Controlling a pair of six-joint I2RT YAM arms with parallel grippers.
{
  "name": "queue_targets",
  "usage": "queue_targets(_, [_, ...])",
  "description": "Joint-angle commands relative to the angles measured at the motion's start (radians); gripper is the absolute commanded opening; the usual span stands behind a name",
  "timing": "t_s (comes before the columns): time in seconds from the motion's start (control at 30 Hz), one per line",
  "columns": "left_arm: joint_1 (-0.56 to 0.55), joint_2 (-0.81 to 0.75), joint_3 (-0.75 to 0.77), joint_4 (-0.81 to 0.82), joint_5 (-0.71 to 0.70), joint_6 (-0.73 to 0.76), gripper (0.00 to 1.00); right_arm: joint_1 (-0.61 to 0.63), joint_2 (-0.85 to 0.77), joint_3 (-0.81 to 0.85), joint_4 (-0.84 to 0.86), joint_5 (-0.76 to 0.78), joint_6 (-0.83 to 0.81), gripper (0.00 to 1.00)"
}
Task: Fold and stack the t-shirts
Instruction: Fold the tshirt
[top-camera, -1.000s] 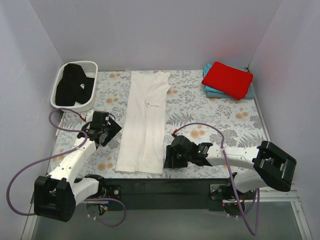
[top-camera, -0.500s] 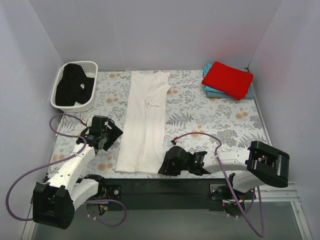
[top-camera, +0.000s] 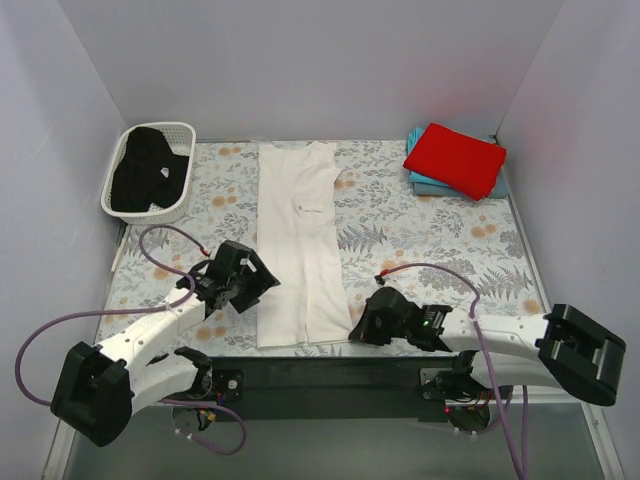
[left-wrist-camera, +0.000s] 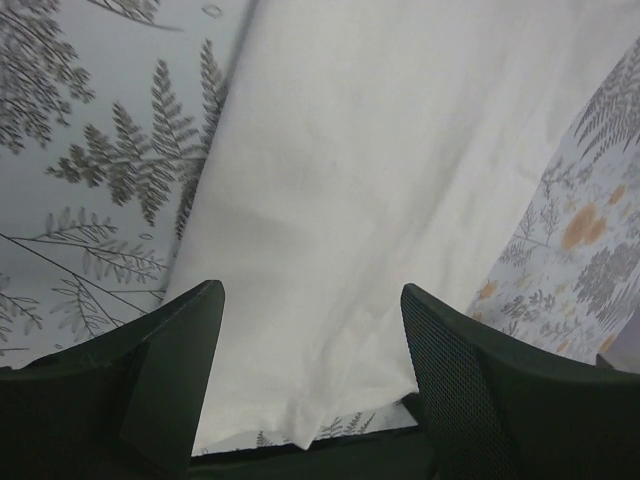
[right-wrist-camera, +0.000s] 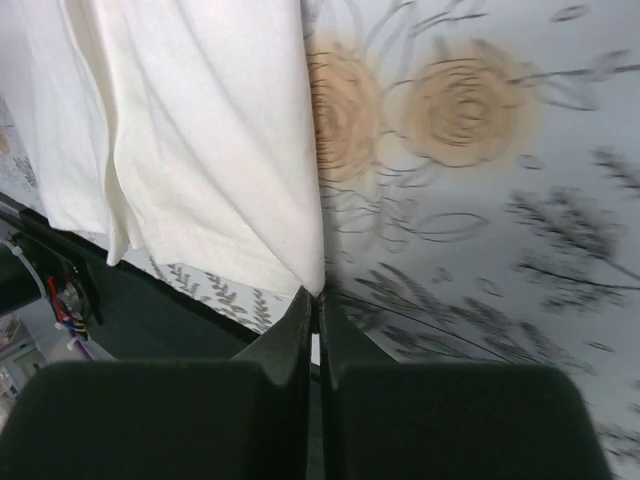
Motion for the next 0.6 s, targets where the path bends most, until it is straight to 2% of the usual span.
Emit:
queue_targets(0.0, [-0.094, 0.022, 0.013, 0.014, -0.02, -0.095, 0.7, -0.049, -0.128, -0.078, -0.222, 0.056, -0.105, 0.01])
queue_targets(0.03, [-0.143, 0.031, 0.015, 0.014, -0.026, -0.114, 0.7, -0.061, -0.162, -0.094, -0.269, 0.062, -0.133, 0.01])
queue_targets(0.13, [-0.199, 0.036, 0.02, -0.022, -0.043, -0.171, 0.7, -0.098, -0.256, -0.098, -0.303, 0.024, -0.185, 0.01])
queue_targets(0.3, [-0.256, -0.028, 0.007, -0.183, -0.098, -0.315, 0.7, -0.1, -0.253, -0.062, -0.325, -0.048, -0.248, 0.04])
queue_targets(0.4, [-0.282, -0.058, 0.017, -0.304, -0.101, -0.352, 0.69, -0.1, -0.237, -0.043, -0.325, -0.088, -0.286, 0.17])
queue_targets(0.43, [-0.297, -0.058, 0.021, -0.346, -0.097, -0.352, 0.67, -0.1, -0.237, -0.039, -0.325, -0.088, -0.293, 0.3])
queue_targets(0.53, [-0.335, -0.041, 0.021, -0.387, -0.066, -0.37, 0.65, -0.1, -0.245, -0.017, -0.331, -0.088, -0.314, 0.47])
queue_targets(0.57, [-0.349, -0.036, 0.012, -0.389, -0.055, -0.381, 0.63, -0.1, -0.246, -0.012, -0.334, -0.086, -0.317, 0.48])
